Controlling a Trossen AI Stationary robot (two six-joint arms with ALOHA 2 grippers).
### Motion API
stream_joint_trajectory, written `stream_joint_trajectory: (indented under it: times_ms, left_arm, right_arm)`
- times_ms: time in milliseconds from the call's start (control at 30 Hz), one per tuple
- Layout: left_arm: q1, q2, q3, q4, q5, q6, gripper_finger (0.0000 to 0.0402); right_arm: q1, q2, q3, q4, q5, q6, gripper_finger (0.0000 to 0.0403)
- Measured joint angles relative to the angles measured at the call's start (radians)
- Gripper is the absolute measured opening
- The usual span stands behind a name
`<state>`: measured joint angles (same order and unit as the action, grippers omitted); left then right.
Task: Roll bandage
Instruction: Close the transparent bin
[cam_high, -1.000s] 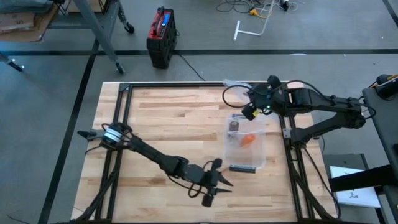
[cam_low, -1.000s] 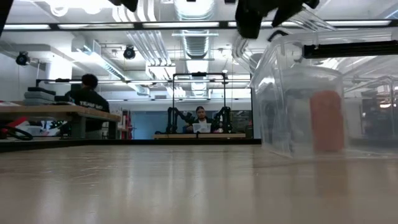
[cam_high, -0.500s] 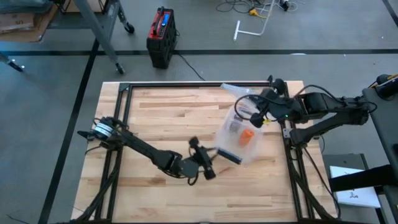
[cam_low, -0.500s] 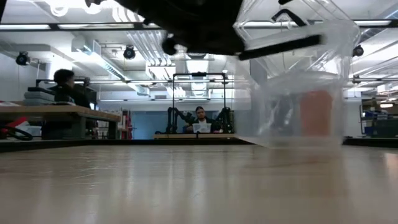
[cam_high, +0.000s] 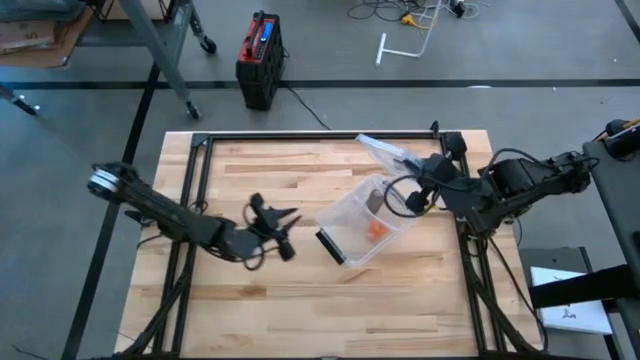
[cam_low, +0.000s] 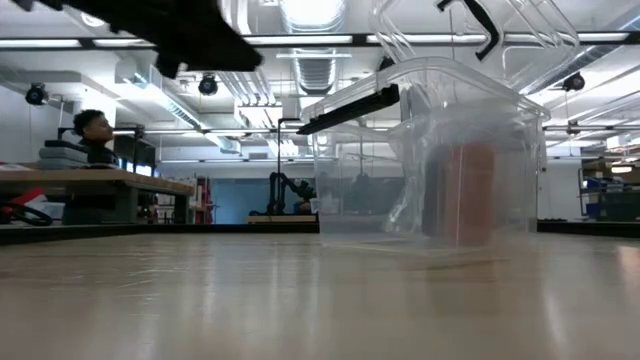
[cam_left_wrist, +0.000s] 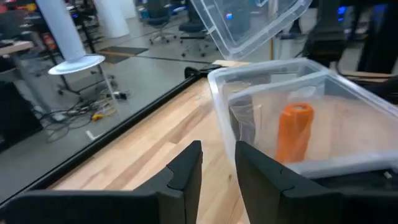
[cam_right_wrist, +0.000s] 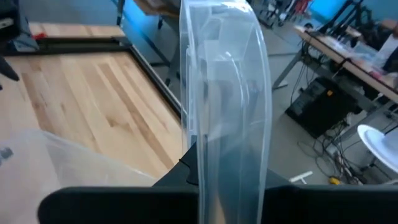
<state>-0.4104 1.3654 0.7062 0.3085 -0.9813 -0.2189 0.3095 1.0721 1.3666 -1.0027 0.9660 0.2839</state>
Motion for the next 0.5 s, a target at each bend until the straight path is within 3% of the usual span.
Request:
stream_joint_trajectory:
  times_ms: [267, 500]
  left_arm:
    - [-0.021, -0.367, -0.195, -0.056, 0.079, 0.001, 0.0099]
    - [-0.026, -0.511, -0.338, -0.022, 0.131, -0.048, 0.012]
  right_arm:
    - [0.106, 0.056, 0.0, 0.16, 0.14, -0.118, 0.0013]
    - [0.125, 0.194, 0.0, 0.344, 0.279, -0.264, 0.0013]
